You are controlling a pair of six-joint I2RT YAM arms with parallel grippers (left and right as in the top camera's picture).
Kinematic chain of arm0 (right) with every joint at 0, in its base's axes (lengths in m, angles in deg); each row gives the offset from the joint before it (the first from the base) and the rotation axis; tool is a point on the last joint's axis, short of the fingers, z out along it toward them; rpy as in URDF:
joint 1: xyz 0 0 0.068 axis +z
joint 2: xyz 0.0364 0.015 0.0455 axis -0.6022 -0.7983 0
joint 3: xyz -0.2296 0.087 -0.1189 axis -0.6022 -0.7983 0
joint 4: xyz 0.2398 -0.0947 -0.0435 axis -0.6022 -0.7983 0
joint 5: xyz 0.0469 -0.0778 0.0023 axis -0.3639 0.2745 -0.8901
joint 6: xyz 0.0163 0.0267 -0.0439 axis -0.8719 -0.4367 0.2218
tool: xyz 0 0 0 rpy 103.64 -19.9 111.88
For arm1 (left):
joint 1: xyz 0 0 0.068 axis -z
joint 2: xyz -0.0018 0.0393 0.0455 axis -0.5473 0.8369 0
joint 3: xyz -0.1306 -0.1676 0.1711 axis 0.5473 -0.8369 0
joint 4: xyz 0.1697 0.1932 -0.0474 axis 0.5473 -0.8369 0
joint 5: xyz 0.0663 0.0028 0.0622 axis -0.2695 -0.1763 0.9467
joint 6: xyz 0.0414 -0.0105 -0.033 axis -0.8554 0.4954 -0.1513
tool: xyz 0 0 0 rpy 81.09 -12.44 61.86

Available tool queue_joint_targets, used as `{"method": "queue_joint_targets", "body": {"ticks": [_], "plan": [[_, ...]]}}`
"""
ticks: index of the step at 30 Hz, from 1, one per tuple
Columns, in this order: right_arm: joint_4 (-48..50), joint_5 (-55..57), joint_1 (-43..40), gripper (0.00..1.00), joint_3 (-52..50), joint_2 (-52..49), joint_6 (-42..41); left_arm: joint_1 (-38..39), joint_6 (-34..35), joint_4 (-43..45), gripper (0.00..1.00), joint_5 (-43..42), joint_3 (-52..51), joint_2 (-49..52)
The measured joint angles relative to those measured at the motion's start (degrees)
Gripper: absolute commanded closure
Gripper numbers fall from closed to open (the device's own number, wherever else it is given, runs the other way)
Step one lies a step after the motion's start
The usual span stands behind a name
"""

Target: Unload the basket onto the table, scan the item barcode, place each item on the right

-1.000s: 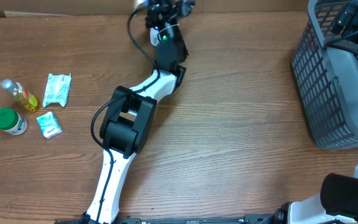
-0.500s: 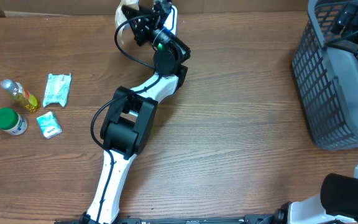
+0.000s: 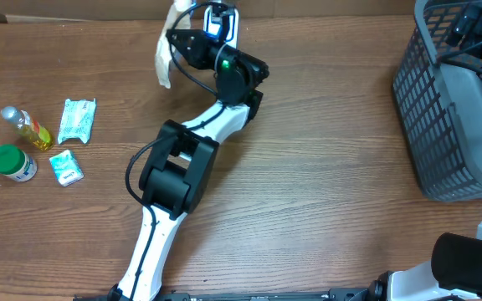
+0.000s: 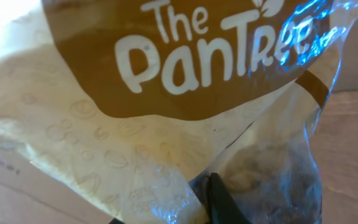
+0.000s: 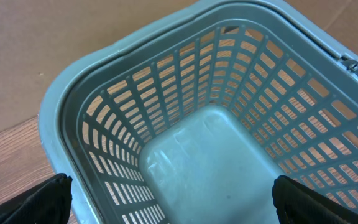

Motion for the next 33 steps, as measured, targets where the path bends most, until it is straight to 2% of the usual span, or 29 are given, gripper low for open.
{"method": "queue_joint_targets", "body": {"ticks": [9,15,19,24,25,29,33], "plan": [[0.0,0.0,0.0,0.00,0.0,0.0,0.0,2.2,-2.8,0.0,0.94,0.6,-2.3,-5.4],[0.0,0.0,0.0,0.00,0.0,0.0,0.0,3.3,-2.6,0.0,0.88,0.9,-14.6,-18.2],[0.0,0.0,0.0,0.00,0.0,0.0,0.0,3.5,-0.1,0.0,0.79,0.9,-24.6,-29.1],[0.0,0.0,0.0,0.00,0.0,0.0,0.0,3.5,9.0,0.1,0.71,0.6,-39.9,-40.9],[0.0,0.0,0.0,0.00,0.0,0.0,0.0,3.5,11.5,0.1,0.72,0.6,-43.8,-42.6],[0.0,0.0,0.0,0.00,0.0,0.0,0.0,3.5,22.5,0.1,0.94,0.6,-56.8,-44.2],[0.0,0.0,0.0,0.00,0.0,0.0,0.0,3.5,33.4,0.1,0.95,0.8,-65.6,-43.8]]}}
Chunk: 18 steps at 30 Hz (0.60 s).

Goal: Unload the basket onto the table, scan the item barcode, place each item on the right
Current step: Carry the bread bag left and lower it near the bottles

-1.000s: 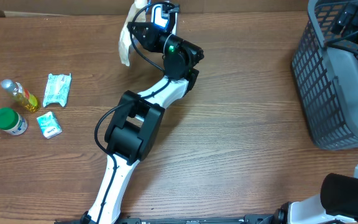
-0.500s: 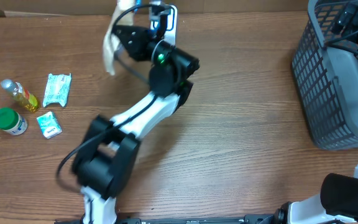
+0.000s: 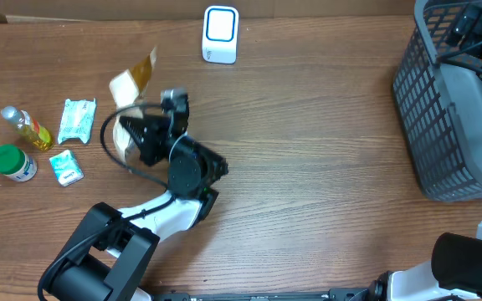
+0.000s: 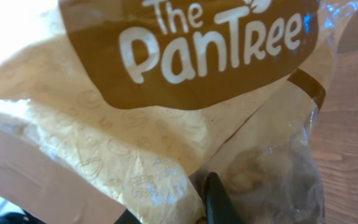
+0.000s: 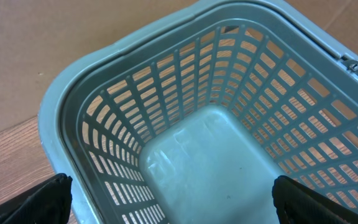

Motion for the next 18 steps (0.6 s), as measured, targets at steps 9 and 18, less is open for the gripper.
{"method": "queue_joint_targets", "body": {"ticks": [9,18], "plan": [[0.0,0.0,0.0,0.00,0.0,0.0,0.0,0.0,9.8,0.1,0.96,-0.1,-3.1,0.0],[0.0,0.0,0.0,0.00,0.0,0.0,0.0,0.0,10.9,0.1,0.95,0.0,-3.1,0.0]]}}
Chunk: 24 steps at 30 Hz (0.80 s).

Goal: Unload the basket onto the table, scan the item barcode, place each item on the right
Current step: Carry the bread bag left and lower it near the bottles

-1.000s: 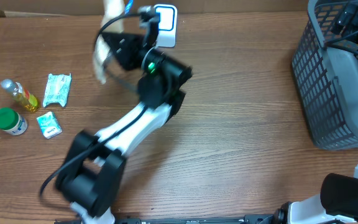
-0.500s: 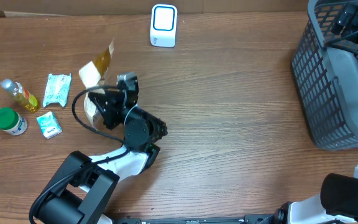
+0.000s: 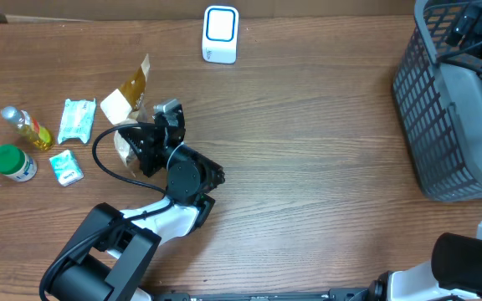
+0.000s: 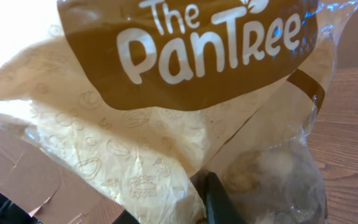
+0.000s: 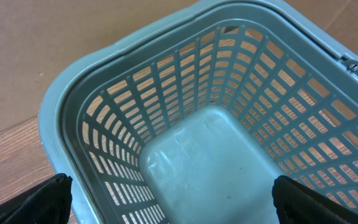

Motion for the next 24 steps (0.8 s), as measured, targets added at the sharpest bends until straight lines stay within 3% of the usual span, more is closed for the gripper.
{"method": "queue_joint_targets", "body": {"ticks": [9,15,18,24], "plan": [[0.0,0.0,0.0,0.00,0.0,0.0,0.0,0.0,0.2,-0.8,0.95,0.0,0.0,0.0],[0.0,0.0,0.0,0.00,0.0,0.0,0.0,0.0,4.9,-7.8,0.95,-0.2,0.0,0.0],[0.0,0.0,0.0,0.00,0.0,0.0,0.0,0.0,9.8,-17.2,0.96,-0.9,0.0,-1.0],[0.0,0.0,0.0,0.00,0.0,0.0,0.0,0.0,27.4,-47.0,0.96,-6.9,0.2,-10.5]]}}
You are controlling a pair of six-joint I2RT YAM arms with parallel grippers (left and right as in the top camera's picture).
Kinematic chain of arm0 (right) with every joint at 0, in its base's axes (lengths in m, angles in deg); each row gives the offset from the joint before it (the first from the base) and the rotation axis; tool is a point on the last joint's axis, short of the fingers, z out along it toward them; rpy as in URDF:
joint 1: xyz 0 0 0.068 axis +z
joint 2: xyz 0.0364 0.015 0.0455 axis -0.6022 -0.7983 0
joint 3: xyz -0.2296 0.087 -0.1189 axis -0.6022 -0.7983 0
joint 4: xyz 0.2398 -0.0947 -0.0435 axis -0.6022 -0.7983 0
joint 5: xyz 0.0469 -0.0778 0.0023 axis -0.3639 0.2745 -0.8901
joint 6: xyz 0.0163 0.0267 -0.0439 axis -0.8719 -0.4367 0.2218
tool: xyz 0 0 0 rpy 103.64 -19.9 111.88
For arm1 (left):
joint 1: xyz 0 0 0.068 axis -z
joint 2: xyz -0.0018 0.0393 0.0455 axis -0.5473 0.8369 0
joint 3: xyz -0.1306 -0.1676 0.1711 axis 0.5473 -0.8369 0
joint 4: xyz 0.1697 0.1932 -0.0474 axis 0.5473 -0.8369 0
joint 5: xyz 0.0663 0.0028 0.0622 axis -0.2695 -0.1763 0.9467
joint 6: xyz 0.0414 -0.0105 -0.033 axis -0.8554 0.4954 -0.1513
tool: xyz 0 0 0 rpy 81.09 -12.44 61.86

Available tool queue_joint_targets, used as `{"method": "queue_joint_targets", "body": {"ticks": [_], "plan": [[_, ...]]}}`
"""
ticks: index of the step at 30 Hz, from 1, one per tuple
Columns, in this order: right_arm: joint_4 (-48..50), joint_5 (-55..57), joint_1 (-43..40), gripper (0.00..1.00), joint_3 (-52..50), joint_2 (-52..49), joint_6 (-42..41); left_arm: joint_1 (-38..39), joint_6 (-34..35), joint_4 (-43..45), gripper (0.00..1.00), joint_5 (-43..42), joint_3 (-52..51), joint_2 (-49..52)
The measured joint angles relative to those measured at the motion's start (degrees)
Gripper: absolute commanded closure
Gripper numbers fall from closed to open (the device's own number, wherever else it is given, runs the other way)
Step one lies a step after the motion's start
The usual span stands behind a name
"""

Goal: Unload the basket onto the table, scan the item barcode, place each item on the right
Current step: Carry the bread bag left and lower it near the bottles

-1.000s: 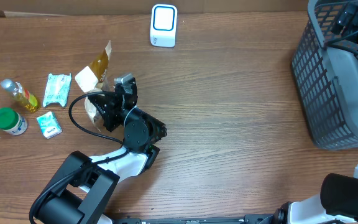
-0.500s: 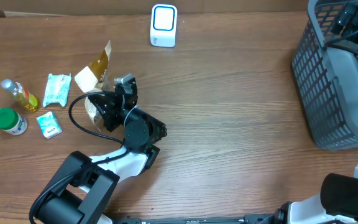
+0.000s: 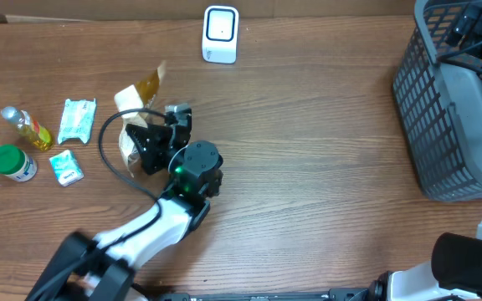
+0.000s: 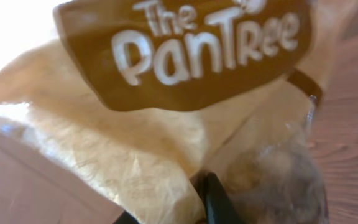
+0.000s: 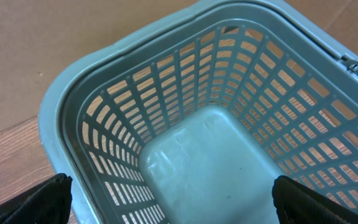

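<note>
A cream and brown snack bag (image 3: 134,104) printed "The PanTree" (image 4: 204,56) fills the left wrist view. My left gripper (image 3: 145,142) is shut on its lower part, over the left-middle of the table. The white barcode scanner (image 3: 220,33) stands at the table's far edge, well away from the bag. My right gripper (image 5: 173,196) hangs open over the grey basket (image 5: 210,162), nothing between its fingers.
Left of the bag lie two white-green packets (image 3: 77,119) (image 3: 65,167), a small oil bottle (image 3: 26,127) and a green-lidded jar (image 3: 12,162). The grey mesh basket (image 3: 446,109) stands at the table's right edge.
My left gripper with the bag has shifted slightly right and toward the far side; the left wrist view is blurred. The right gripper is unchanged.
The left gripper held the bag up next to the scanner at the far edge. Later it held the bag at the left-middle of the table, near the packets. It has stayed around there, still shut on the bag. The right gripper stayed open over the basket.
</note>
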Motion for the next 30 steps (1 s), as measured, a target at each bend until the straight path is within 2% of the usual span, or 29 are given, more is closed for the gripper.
{"method": "queue_joint_targets", "body": {"ticks": [4,8,11,16,23,26,30], "plan": [[0.1,0.0,0.0,0.00,0.0,0.0,0.0,0.0,13.8,-20.2,0.96,-8.4,0.2,-7.8],[0.0,0.0,0.0,0.00,0.0,0.0,0.0,-1.6,25.2,-33.5,0.96,-19.6,0.3,-10.4],[0.0,0.0,0.0,0.00,0.0,0.0,0.0,-6.1,31.3,-39.5,0.96,-28.6,0.2,-10.3],[0.0,0.0,0.0,0.00,0.0,0.0,0.0,-22.3,40.5,-45.4,0.96,-47.0,0.3,-10.3],[0.0,0.0,0.0,0.00,0.0,0.0,0.0,-43.7,46.0,-45.9,0.95,-68.7,1.9,-10.3],[0.0,0.0,0.0,0.00,0.0,0.0,0.0,-47.8,47.2,-45.9,0.94,-74.2,2.1,-10.3],[0.0,0.0,0.0,0.00,0.0,0.0,0.0,-49.2,47.6,-45.9,0.96,-76.8,2.1,-9.8]]}}
